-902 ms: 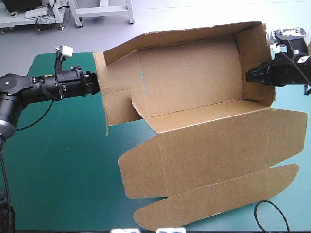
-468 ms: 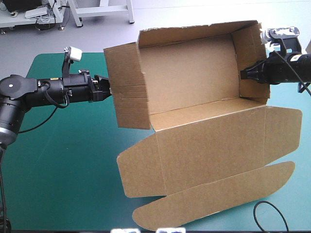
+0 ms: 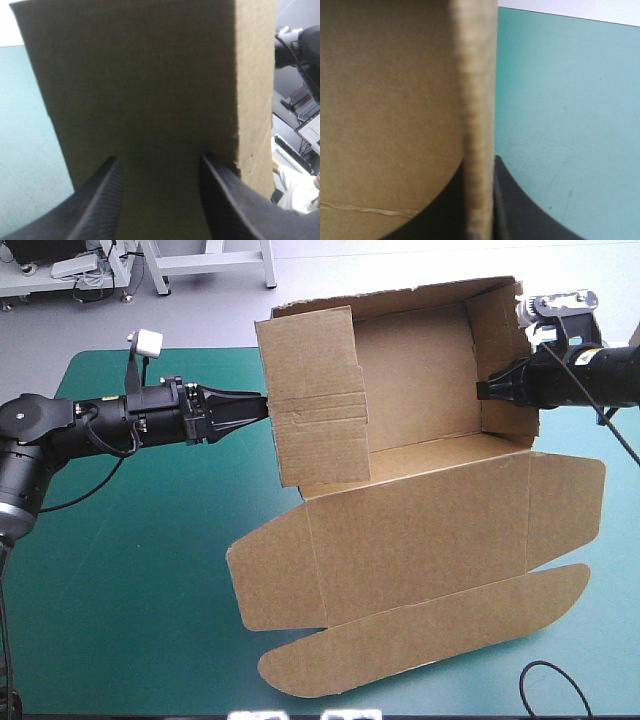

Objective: Fold the box

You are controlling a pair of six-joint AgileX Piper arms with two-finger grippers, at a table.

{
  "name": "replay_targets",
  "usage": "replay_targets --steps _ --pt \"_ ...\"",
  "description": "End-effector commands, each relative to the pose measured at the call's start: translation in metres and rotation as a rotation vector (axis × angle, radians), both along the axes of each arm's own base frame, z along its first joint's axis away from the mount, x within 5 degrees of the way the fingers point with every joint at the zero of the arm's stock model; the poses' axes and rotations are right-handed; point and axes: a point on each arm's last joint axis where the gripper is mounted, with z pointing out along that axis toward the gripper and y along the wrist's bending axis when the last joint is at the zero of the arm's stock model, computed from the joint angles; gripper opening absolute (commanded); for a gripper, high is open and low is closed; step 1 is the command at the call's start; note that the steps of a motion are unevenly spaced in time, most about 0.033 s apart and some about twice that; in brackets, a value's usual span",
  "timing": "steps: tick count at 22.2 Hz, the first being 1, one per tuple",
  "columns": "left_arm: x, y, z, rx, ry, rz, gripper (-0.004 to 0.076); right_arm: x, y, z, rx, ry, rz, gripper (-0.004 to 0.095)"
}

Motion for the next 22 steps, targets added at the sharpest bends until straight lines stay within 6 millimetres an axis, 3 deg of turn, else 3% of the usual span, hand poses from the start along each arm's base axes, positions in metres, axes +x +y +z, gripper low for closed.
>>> replay_targets --steps 1,10,17,22 --pt "-0.021 -0.004 0.028 -0.131 -0.052 -0.095 0.0439 -0.008 0.006 0.023 0.053 -0.126 -0.026 -0.0016" --pt "-0.018 -0.003 0.029 -0.103 -0.063 -0.051 0.0444 -0.004 0.012 0.025 0.076 -0.163 -0.041 -0.0016" --pt "-0.023 -0.022 0.057 0.208 -0.149 0.172 0.0438 0.007 0.039 0.017 0.05 -0.165 -0.049 -0.0016" --pt "-0.016 -0.027 0.055 0.3 -0.115 0.356 0.0438 0.012 0.051 0.017 0.093 -0.182 -0.047 -0.0016"
